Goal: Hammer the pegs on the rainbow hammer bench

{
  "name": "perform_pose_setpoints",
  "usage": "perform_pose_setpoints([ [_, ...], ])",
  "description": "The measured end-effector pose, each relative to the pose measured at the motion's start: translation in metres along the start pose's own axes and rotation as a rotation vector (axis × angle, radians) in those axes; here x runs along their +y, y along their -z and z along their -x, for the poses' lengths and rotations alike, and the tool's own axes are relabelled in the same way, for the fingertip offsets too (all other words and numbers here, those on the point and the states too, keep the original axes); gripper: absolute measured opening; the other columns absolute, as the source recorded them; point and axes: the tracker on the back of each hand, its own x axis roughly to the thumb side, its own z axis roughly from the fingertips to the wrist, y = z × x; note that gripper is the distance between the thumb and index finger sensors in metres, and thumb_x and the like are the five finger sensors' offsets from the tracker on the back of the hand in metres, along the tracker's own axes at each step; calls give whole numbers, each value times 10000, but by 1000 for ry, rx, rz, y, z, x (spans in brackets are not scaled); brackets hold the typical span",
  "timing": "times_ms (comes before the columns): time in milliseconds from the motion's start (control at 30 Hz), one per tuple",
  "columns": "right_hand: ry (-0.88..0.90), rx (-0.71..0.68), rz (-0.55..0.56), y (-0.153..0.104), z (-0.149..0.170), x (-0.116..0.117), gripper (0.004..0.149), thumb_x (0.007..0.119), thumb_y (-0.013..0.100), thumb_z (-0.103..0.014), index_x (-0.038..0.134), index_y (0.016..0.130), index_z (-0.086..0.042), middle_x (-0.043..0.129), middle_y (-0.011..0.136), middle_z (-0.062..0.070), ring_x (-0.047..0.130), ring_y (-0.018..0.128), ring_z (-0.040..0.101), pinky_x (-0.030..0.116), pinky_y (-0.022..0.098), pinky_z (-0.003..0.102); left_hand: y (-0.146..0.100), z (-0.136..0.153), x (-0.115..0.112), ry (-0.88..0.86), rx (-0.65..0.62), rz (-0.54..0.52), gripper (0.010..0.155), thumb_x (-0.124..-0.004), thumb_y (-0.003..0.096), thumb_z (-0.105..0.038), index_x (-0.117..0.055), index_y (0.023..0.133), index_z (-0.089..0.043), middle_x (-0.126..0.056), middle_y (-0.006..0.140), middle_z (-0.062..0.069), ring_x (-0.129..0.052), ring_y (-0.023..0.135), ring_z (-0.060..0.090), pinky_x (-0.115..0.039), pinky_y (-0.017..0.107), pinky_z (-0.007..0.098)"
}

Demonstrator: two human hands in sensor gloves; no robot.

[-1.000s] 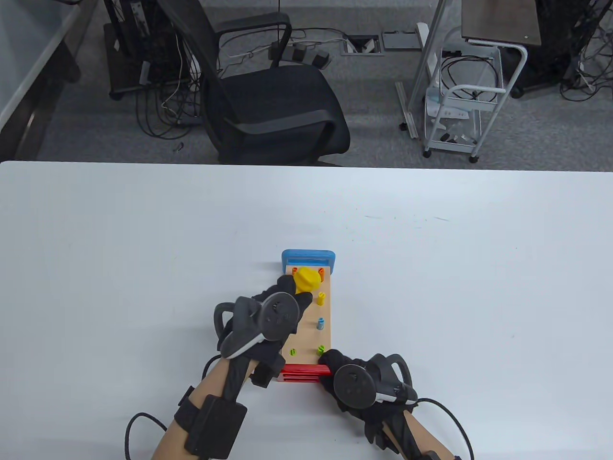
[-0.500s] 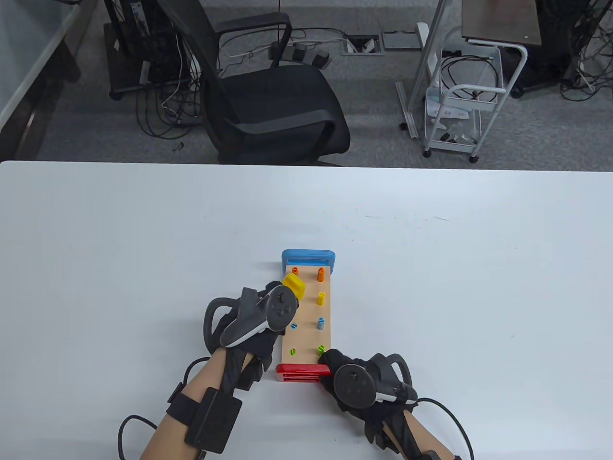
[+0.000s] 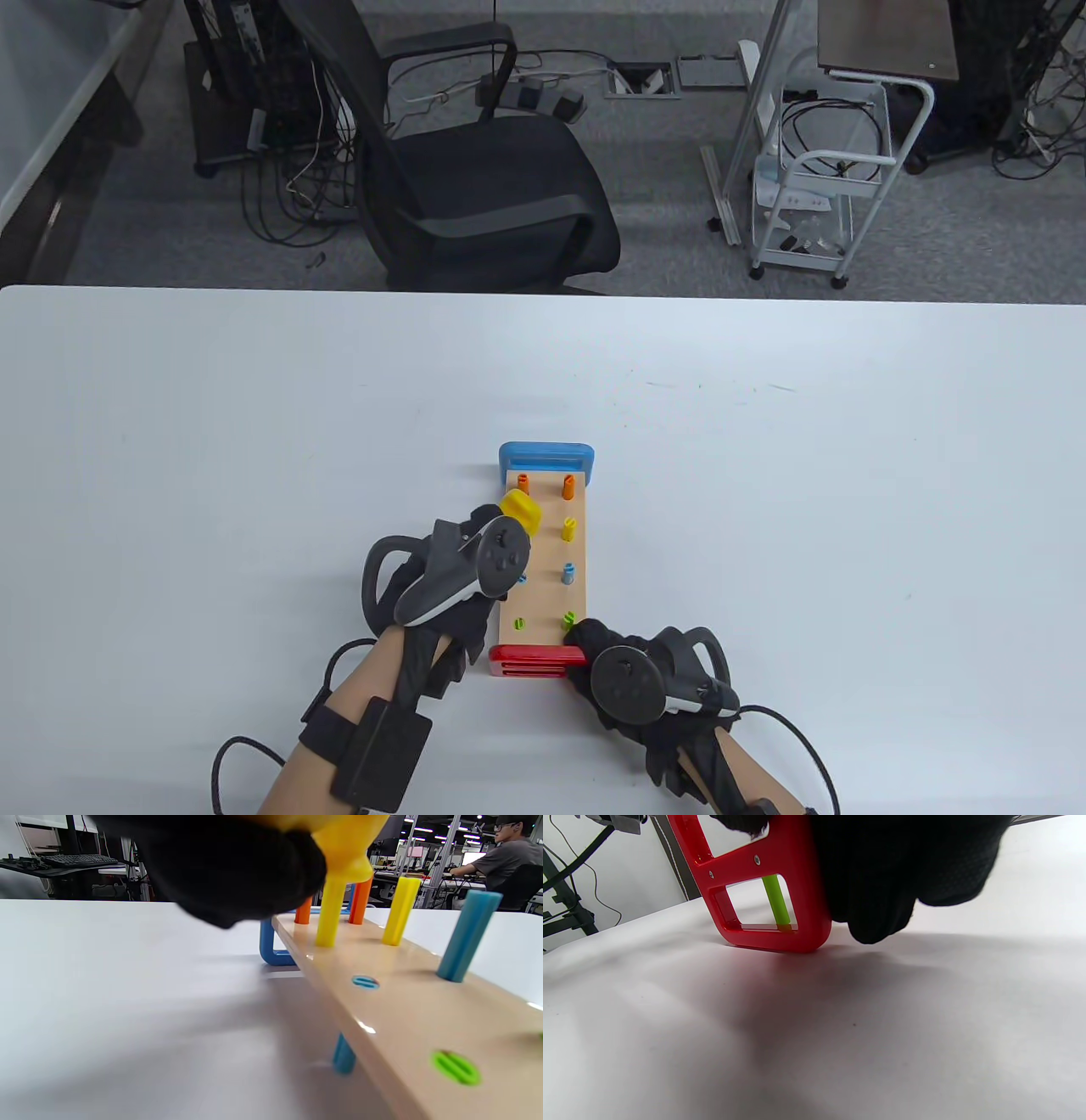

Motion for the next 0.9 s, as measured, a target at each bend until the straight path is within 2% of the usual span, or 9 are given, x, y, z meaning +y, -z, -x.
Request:
perform_pose_setpoints([
  [133, 2, -1, 1, 0, 0, 0, 516, 497, 632, -339, 364, 1010, -14, 757, 988, 271, 868, 769, 434, 717, 593, 610, 2, -6, 15, 53, 14, 36, 676, -526, 572, -548, -671, 991, -37, -1009, 641, 71, -1061, 294, 216, -903, 195, 286],
  [267, -2, 0, 4, 0, 0, 0, 516, 497, 632, -340, 366, 1010, -14, 759, 988, 267, 870, 768, 432, 718, 592, 609, -8, 0, 38, -212, -18, -246, 681, -533, 572, -538, -667, 996, -22, -1006, 648, 94, -1060, 302, 236, -900, 198, 304],
  [333, -1, 1, 1, 0, 0, 0, 517, 496, 632, -340, 365, 1010, -13, 758, 989, 269, 868, 770, 434, 716, 593, 610, 6, -4, 18, -94, 18, -49, 679, -563, 579, -522, -708, 978, 8, -1023, 604, 119, -1050, 250, 257, -887, 160, 315],
  [367, -1, 0, 2, 0, 0, 0, 515, 497, 633, -339, 367, 1010, -14, 759, 988, 269, 869, 769, 434, 717, 592, 610, 14, -9, -3, 145, 56, 222, 670, -467, 574, -555, -621, 991, -53, -985, 653, 17, -1062, 292, 163, -912, 199, 250],
  [433, -3, 1, 0, 0, 0, 0, 517, 496, 632, -339, 365, 1010, -13, 760, 988, 268, 869, 770, 434, 716, 593, 611, 4, -6, 7, 19, -2, -122, 669, -551, 564, -547, -751, 937, -29, -1051, 546, 47, -1069, 178, 182, -906, 108, 258],
  [500, -2, -1, 2, 1, 0, 0, 516, 498, 632, -339, 367, 1010, -13, 761, 987, 270, 871, 767, 434, 717, 592, 610, 4, -2, 3, 25, 33, 84, 668, -488, 578, -555, -655, 981, -50, -999, 627, 30, -1057, 262, 174, -902, 178, 253],
  [567, -4, 1, 1, 1, 0, 0, 516, 496, 632, -339, 366, 1010, -13, 759, 988, 267, 869, 769, 433, 716, 593, 610, 4, 0, 0, -22, 9, -10, 666, -524, 569, -541, -695, 959, -28, -1019, 589, 60, -1055, 223, 201, -895, 143, 275],
  [767, -2, -2, 1, 1, 0, 1, 516, 497, 632, -339, 366, 1009, -14, 760, 987, 268, 869, 769, 433, 716, 593, 610, 6, 3, 10, -21, 26, 43, 672, -533, 566, -552, -683, 984, -48, -1014, 629, 66, -1061, 281, 215, -902, 185, 286],
  [900, 2, -5, 0, 1, 0, 1, 517, 497, 632, -340, 366, 1009, -13, 758, 988, 267, 868, 770, 433, 716, 593, 610, -6, 4, 37, -248, -13, -214, 682, -521, 569, -550, -650, 1008, -43, -1001, 673, 79, -1064, 329, 230, -907, 217, 298],
])
